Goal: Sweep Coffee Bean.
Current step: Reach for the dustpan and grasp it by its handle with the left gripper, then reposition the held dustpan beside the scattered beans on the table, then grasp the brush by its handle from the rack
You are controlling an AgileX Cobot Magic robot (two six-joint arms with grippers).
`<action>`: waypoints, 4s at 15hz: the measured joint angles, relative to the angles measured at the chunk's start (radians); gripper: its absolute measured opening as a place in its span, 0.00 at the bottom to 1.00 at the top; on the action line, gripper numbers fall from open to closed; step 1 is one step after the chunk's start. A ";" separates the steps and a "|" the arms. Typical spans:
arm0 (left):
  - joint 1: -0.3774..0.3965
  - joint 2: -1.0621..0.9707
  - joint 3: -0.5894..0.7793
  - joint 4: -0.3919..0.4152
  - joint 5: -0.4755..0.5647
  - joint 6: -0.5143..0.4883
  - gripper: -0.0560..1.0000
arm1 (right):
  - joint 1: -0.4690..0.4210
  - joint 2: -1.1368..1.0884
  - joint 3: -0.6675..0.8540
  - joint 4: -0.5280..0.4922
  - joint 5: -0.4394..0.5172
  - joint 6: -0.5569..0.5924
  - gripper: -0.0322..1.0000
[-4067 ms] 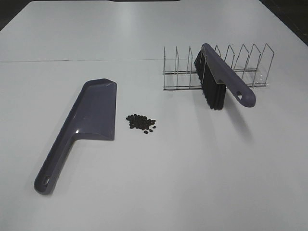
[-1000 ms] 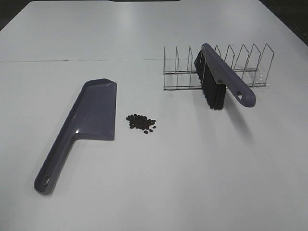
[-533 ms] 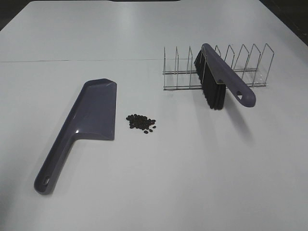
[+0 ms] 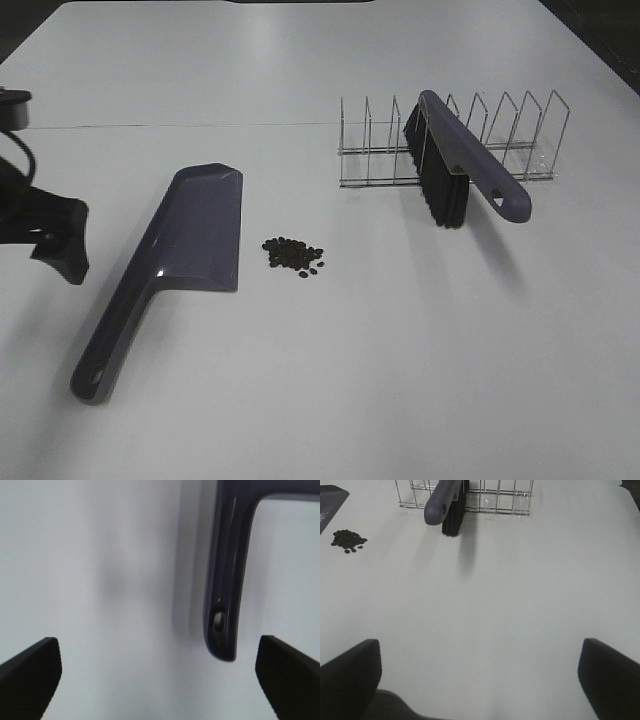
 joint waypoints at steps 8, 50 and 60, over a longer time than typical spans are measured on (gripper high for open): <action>-0.080 0.321 -0.156 -0.022 -0.030 -0.053 0.94 | 0.000 0.000 0.000 0.000 0.000 0.000 0.96; -0.151 0.309 -0.001 -0.055 -0.217 -0.028 0.39 | 0.000 0.043 -0.008 -0.009 0.000 0.000 0.96; -0.151 0.343 0.000 -0.029 -0.219 -0.028 0.39 | 0.000 0.889 -0.474 0.060 0.026 0.018 0.96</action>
